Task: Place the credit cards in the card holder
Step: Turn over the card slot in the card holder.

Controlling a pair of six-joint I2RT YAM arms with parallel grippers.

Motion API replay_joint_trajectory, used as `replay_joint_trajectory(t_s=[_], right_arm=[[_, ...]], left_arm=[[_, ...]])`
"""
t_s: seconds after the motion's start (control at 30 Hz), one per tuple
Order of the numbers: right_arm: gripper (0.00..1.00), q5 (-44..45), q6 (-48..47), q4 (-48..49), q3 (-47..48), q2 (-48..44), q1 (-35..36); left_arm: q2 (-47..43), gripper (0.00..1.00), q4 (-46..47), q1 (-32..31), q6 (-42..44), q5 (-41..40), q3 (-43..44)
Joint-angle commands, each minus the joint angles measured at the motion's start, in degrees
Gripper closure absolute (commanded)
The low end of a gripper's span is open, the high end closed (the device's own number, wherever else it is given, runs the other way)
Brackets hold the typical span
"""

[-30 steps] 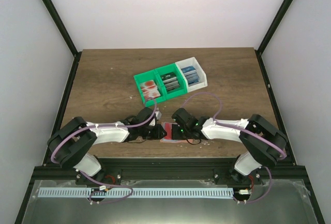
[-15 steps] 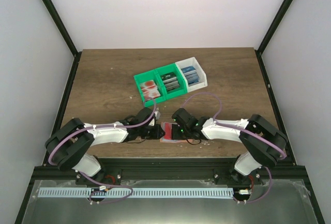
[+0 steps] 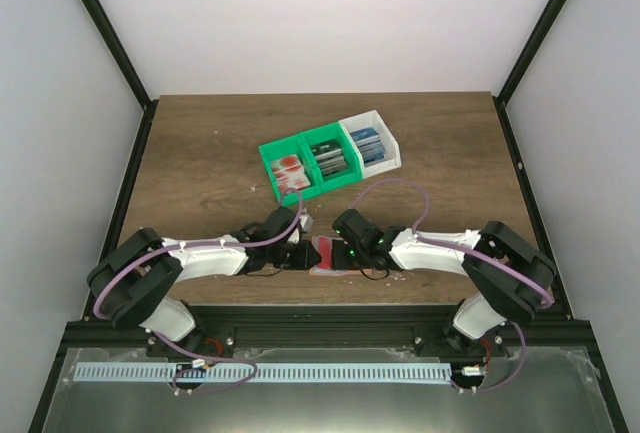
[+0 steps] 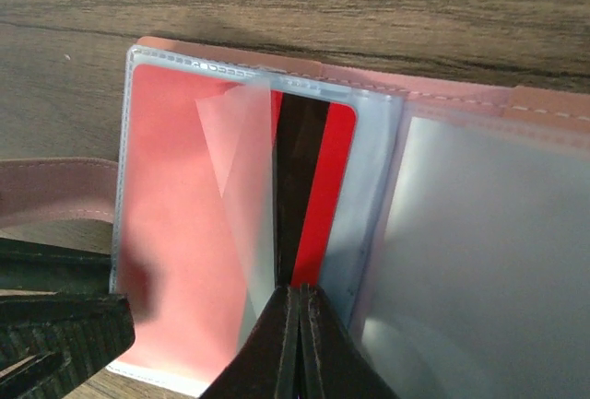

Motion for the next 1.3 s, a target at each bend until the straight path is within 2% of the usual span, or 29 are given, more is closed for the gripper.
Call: replay_joint_trajectory(t_s=[0.0,0.4,0.5,0.8,0.97,1.1,1.27], right_arm=[[0.99,0.2,0.6,0.9,-1.6,2.8,0.5],[0.99,0.3,0.9,1.3,-2.1,2.6,0.5],[0.99,1.1,1.2,1.7,-2.5,1.1,0.5],[0.86,10.3,4.8,-1.4,-3.8,-10.9,0.5],[0.84,17.1,8.1,-5.6,-4.8,-17.4,0.5],[0.82,20.9,9.7,-8.0,-5.1,-23.0,0.4],[0.8,22.9,10.5,-9.7,-5.4,-26.6,0.2]], left_arm=[[0.5,0.83,3.6,0.0,-0.2,3.5,-0.6],[-0.3,0.85,4.1,0.1,0.2,4.6,-1.0],[-0.4,0.83,5.9,0.1,1.1,8.0,-1.1],[1.7,0.73,11.2,0.0,2.5,16.2,-0.1],[4.7,0.67,14.5,-0.4,2.0,20.2,1.2],[7.3,0.66,14.9,-1.7,1.7,20.2,4.0],[10.7,0.62,11.4,-4.3,4.1,16.1,8.4]])
